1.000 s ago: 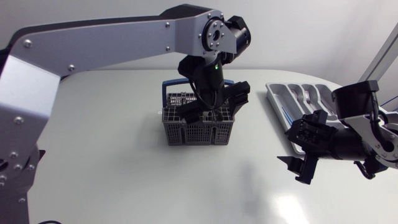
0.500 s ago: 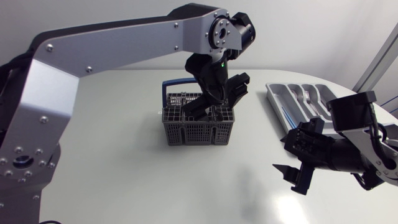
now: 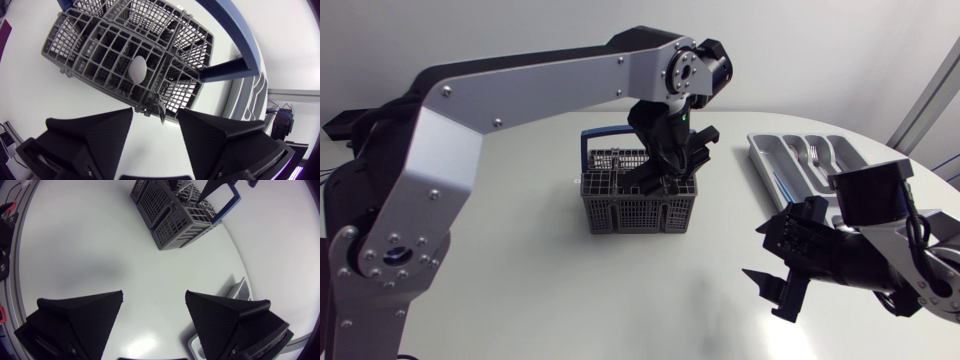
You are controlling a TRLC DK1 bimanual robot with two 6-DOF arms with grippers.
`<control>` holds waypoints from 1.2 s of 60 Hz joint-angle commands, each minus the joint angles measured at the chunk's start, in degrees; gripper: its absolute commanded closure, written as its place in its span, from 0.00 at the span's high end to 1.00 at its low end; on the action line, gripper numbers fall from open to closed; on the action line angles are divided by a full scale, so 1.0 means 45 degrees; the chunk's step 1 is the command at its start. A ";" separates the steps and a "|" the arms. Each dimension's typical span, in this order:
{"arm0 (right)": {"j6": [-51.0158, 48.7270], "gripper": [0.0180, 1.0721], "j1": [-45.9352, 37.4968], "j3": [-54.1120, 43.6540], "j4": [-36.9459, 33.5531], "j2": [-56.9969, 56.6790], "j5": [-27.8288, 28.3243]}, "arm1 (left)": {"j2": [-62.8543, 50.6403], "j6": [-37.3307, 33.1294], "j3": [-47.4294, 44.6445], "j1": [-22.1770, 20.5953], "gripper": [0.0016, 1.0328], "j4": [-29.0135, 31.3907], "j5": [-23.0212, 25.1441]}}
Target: Unload the cutlery basket into the drawer organizer.
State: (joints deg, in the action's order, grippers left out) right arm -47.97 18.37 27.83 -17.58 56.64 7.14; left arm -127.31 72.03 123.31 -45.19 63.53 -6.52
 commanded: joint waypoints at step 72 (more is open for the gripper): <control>0.4741 0.86 0.1679 -0.0424 0.0665 -0.1630 0.1617 | -0.0811 0.1044 0.0919 0.0062 0.32 0.0492 -0.0288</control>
State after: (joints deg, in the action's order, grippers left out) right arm -28.25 25.39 27.62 -14.00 49.50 13.93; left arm -129.71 74.17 125.73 -45.17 64.66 -7.20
